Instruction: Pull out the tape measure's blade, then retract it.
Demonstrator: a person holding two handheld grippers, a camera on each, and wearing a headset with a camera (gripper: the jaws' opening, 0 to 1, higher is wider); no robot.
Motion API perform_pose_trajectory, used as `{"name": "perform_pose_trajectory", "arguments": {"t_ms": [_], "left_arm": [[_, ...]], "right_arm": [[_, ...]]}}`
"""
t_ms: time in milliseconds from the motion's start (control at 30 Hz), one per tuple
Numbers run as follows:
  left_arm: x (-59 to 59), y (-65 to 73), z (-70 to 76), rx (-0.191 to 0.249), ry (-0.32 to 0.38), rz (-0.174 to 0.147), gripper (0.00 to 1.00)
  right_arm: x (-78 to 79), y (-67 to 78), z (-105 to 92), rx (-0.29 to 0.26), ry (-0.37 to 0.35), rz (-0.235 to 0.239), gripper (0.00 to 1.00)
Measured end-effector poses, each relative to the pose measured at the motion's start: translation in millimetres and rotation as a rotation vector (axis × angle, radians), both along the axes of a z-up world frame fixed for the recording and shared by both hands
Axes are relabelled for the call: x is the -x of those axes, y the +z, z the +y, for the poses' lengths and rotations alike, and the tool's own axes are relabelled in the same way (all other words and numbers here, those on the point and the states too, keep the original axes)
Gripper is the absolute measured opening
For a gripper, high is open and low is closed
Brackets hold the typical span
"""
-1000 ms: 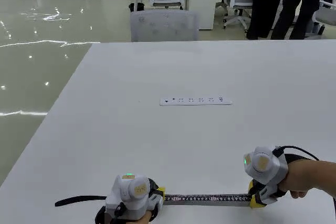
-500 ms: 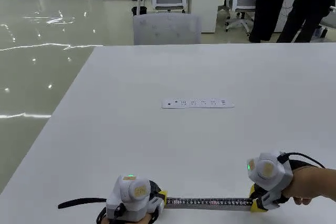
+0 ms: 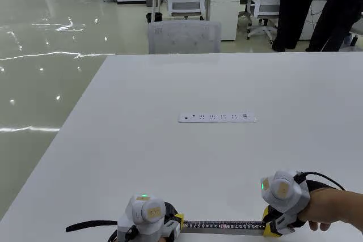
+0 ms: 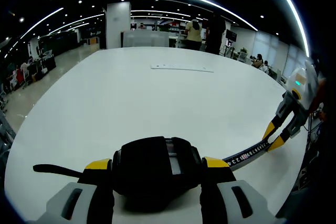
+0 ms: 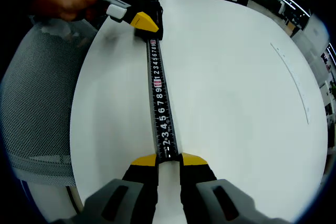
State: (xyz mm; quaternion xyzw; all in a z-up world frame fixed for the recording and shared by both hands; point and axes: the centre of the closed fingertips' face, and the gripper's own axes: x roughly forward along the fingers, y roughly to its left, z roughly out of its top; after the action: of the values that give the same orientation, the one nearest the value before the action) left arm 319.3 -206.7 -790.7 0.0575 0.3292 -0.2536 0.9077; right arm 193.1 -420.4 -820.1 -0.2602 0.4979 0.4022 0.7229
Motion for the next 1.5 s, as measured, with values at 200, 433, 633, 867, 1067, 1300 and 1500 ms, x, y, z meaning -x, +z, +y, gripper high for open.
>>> {"name": "perform_pose_trajectory", "arguments": {"t_ms": [200,433,633,867,1067,1300,1500], "left_arm": [[0.1,-0.3,-0.2,-0.001,-0.005,0.011,0.63],[0.4,-0.3,-0.1,0.0,-0.005,0.012,0.63],[0.9,-0.4,0.1,0.004,-0.005,0.02,0.63],[1.1,-0.3,0.0,0.005,-0.009,0.032,0.62],[1.1,-0.4,0.3,0.009,-0.007,0.034,0.62],[0.9,-0.2,0.2,0.012,-0.005,0.033,0.62],[0.9,0.3,0.1,0.013,-0.007,0.035,0.62]], "right_arm": [[-3.0,-0.6,3.4,0.0,0.0,-0.005,0.13],[-6.2,-0.7,8.3,-0.002,-0.003,-0.005,0.13],[-8.5,-0.2,13.4,-0.003,-0.008,-0.01,0.13],[-12.0,0.4,23.1,-0.009,-0.011,-0.012,0.13],[-15.3,0.8,27.9,-0.011,-0.008,-0.008,0.13],[-19.2,0.5,33.6,-0.013,-0.009,-0.012,0.13],[-23.7,0.1,39.3,-0.019,-0.011,-0.016,0.13]]}}
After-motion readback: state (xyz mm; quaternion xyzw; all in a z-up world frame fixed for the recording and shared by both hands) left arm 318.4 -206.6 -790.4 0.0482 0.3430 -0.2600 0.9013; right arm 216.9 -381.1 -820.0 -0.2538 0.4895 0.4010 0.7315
